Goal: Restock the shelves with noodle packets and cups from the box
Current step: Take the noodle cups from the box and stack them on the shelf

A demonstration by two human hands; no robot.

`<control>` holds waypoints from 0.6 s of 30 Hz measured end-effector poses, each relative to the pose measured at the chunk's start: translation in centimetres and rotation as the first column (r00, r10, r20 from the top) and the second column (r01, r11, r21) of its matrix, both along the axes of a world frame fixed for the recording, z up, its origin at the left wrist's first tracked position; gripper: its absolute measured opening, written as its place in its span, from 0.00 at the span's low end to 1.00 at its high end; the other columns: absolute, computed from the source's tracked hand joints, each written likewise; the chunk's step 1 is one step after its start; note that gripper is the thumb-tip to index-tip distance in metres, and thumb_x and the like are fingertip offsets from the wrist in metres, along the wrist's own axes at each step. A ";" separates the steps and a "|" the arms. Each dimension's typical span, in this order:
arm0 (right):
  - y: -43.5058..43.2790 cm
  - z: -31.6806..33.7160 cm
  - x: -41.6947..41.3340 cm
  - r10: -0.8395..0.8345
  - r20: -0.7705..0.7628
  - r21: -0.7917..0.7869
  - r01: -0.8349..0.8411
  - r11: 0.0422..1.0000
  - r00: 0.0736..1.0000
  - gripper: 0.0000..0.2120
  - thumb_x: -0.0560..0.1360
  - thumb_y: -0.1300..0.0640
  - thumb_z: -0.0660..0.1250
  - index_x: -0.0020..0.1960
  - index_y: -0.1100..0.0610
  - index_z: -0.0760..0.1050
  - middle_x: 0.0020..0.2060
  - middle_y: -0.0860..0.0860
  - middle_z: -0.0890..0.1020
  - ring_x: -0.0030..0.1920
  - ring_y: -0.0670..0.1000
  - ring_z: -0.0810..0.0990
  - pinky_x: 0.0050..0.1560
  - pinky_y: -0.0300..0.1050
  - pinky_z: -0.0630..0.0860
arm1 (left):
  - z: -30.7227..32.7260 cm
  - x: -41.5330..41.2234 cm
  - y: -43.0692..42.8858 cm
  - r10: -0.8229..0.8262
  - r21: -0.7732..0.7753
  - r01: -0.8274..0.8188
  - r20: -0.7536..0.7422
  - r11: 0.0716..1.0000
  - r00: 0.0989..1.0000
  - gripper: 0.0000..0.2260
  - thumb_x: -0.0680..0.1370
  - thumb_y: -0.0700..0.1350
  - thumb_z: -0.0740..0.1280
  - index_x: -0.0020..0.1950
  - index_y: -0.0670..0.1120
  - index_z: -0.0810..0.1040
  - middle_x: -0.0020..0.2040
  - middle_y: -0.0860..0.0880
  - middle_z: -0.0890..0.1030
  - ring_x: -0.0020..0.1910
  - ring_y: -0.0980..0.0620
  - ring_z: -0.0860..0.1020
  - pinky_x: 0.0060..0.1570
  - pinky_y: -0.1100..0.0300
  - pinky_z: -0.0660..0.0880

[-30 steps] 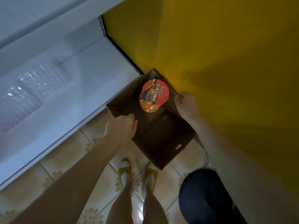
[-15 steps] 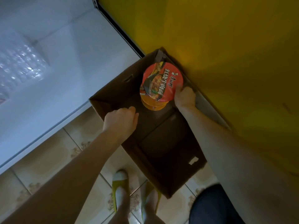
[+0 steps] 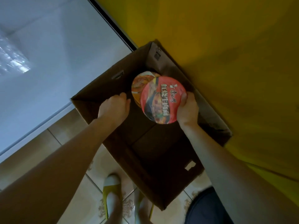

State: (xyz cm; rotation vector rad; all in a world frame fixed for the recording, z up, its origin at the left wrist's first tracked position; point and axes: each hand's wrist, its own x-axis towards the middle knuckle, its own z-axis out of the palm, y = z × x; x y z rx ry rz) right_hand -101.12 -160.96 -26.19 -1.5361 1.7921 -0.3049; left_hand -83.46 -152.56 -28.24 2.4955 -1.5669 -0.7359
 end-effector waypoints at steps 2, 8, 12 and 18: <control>1.1 -0.2 -1.6 0.049 -0.041 0.005 -0.049 0.999 0.998 0.19 0.82 0.51 0.47 0.62 0.62 0.68 0.51 0.55 0.77 0.47 0.51 0.76 0.36 0.37 0.67 | -0.9 -0.4 -1.3 0.055 -0.011 -0.056 -0.050 0.998 0.997 0.12 0.81 0.48 0.55 0.54 0.40 0.71 0.44 0.43 0.76 0.37 0.50 0.73 0.36 0.56 0.68; 4.3 -2.3 -5.0 0.146 -0.089 0.035 -0.144 0.989 0.985 0.20 0.81 0.48 0.47 0.63 0.60 0.67 0.54 0.58 0.79 0.53 0.59 0.80 0.51 0.51 0.77 | -4.5 -1.8 -3.8 0.208 0.021 -0.207 -0.139 0.978 0.968 0.18 0.81 0.50 0.56 0.62 0.36 0.65 0.58 0.35 0.74 0.53 0.38 0.76 0.45 0.50 0.72; 5.5 -4.1 -6.2 0.207 -0.130 0.107 -0.194 0.975 0.970 0.21 0.80 0.46 0.46 0.62 0.58 0.66 0.52 0.57 0.79 0.51 0.58 0.80 0.52 0.57 0.78 | -6.7 -2.1 -5.1 0.310 0.102 -0.296 -0.180 0.950 0.934 0.24 0.81 0.53 0.54 0.68 0.36 0.61 0.62 0.34 0.71 0.58 0.37 0.74 0.50 0.48 0.72; 6.2 -6.2 -6.9 0.259 -0.150 0.178 -0.232 0.956 0.954 0.21 0.80 0.46 0.45 0.63 0.57 0.66 0.49 0.55 0.79 0.48 0.55 0.81 0.50 0.53 0.79 | -9.1 -2.3 -5.8 0.411 0.101 -0.399 -0.283 0.911 0.867 0.22 0.81 0.55 0.52 0.67 0.41 0.62 0.58 0.39 0.74 0.53 0.42 0.77 0.44 0.51 0.74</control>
